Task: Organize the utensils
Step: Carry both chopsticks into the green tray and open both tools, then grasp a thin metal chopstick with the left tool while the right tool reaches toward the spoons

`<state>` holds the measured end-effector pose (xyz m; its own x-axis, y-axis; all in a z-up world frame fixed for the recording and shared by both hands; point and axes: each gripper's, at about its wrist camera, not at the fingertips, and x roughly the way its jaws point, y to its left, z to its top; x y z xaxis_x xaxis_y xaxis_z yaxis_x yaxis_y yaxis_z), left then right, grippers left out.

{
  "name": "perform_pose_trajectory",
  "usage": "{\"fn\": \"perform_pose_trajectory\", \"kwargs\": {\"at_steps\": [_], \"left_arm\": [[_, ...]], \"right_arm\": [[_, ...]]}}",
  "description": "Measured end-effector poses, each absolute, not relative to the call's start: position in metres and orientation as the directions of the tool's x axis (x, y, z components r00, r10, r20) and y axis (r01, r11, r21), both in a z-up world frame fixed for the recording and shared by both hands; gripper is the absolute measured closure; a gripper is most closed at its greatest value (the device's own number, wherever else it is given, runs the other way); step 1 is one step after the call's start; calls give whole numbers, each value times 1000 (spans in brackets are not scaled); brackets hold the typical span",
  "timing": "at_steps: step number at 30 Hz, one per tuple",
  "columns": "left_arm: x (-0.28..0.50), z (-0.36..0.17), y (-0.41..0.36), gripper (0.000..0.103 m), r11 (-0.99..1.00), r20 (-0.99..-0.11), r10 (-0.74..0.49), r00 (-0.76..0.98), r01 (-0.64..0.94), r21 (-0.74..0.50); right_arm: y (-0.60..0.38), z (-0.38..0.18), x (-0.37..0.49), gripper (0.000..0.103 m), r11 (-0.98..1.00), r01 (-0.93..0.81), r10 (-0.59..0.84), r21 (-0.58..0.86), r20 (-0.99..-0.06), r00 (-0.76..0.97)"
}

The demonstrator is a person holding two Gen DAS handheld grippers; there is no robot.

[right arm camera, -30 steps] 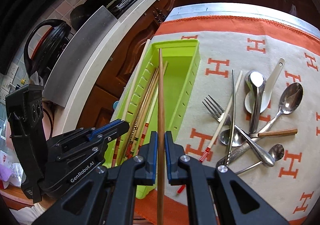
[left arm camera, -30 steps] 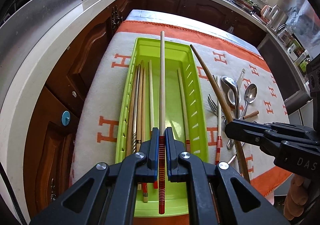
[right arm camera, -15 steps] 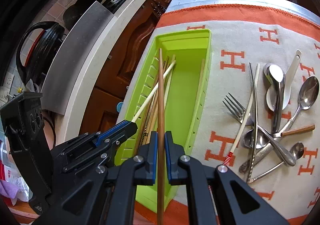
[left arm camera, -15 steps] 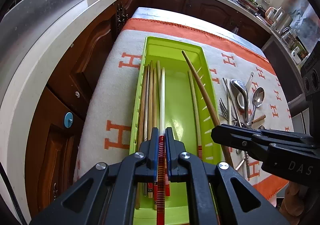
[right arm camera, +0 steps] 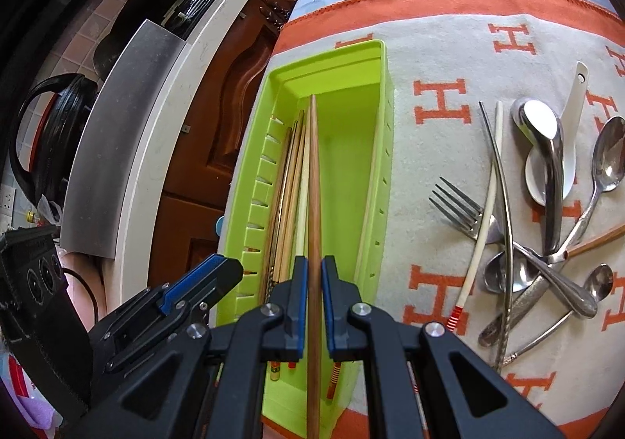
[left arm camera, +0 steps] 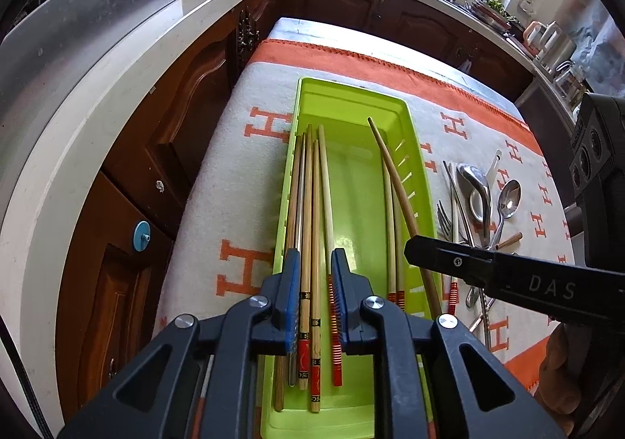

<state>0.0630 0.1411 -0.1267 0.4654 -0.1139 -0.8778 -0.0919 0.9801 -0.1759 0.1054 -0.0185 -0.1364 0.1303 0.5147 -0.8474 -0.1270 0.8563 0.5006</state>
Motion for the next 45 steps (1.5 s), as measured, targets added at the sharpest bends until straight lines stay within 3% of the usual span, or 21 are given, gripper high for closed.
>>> {"fn": "perform_pose_trajectory", "kwargs": {"at_steps": [5,18,24,29,35,40,45], "left_arm": [[60,-121,143,83,985,-873,-82,481,-93,-144],[59,-120,146,81,986,-877,-70,476,-102,-134],[57,-118,138,75,988,-878,-70,473,-89,-127],[55,-116,130,63,990,-876,-71,477,-72,-120],[53,-113,119,63,992,-876,-74,476,-57,-114],[52,-111,107,62,993,-878,-79,472,-41,-112],[52,-109,89,62,992,-877,-109,468,-9,-128]], "right_arm": [[-19,-140,110,96,850,-96,526,517,-841,124],[-22,-138,108,95,858,-111,513,501,-846,147],[-29,-130,101,95,873,-152,486,463,-853,191],[-43,-124,96,95,883,-164,467,439,-853,234],[-76,-111,89,95,906,-158,422,392,-840,340],[-112,-98,77,78,934,-132,355,331,-831,429],[-141,-89,67,70,960,-100,277,263,-824,494]]}}
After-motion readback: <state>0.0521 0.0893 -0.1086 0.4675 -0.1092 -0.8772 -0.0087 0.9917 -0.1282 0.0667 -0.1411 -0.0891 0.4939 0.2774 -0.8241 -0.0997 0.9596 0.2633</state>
